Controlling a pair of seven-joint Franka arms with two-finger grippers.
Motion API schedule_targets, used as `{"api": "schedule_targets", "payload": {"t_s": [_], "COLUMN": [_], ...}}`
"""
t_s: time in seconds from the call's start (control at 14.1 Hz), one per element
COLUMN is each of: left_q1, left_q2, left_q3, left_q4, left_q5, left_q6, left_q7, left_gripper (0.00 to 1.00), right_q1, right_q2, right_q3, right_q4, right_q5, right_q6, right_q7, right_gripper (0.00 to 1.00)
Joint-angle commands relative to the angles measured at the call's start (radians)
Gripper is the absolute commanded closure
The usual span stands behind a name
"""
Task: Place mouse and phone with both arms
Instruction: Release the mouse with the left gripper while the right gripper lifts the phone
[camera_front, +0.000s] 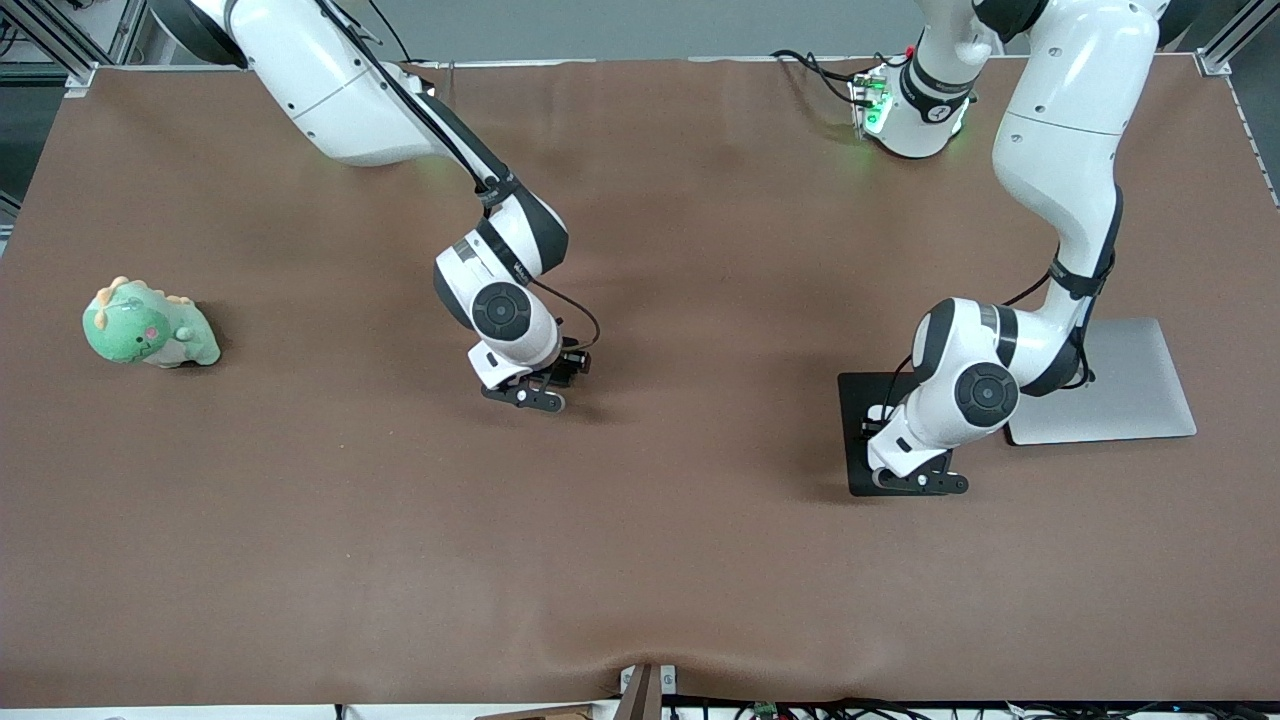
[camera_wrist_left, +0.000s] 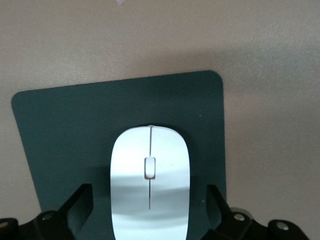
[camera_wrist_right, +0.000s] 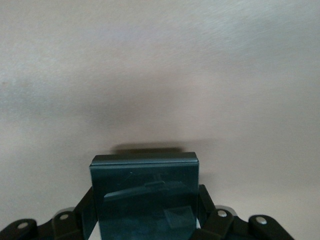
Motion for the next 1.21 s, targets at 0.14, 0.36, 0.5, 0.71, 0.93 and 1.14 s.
{"api": "schedule_targets", "payload": {"t_s": [0.14,0.36,0.5,0.71,0.93,1.14], "left_q1": [0.042,0.074,0.077,0.091,0.106,0.143], "left_q2": [-0.148,-0.232,-0.283,-0.369,-0.455,-0.524], "left_q3": [-0.011,-0.011,-0.011,-0.009,-0.008,-0.008], "left_q4": [-0.012,-0.011,-0.011,-0.008,-0.003,-0.003], "left_q5": [0.012,0.013,0.012,0.012,0.013,0.013], "left_q6": [-0.145,-0.234,-0.3,-0.395,-0.447,-0.518], "left_q7": [-0.012,-0.004,-0.004,-0.004,0.049,0.129], "left_gripper": [0.0,0.0,0.0,0.0,0.0,0.0], "right_q1": [-0.1,-0.169,-0.212,-0.28,-0.349,-0.427], "right_q2": [-0.09,-0.147,-0.196,-0.253,-0.302,-0.343], "right_q3": [0.021,0.022,0.022,0.021,0.018,0.012], "right_q4": [-0.023,-0.078,-0.142,-0.247,-0.323,-0.412], "right_q5": [-0.027,-0.023,-0.021,-0.021,-0.021,-0.021], "right_q6": [-0.077,-0.077,-0.076,-0.051,-0.042,0.016], "right_q7": [0.005,-0.081,-0.14,-0.245,-0.341,-0.453], "right_gripper": [1.0,1.0,1.0,1.0,1.0,1.0]}}
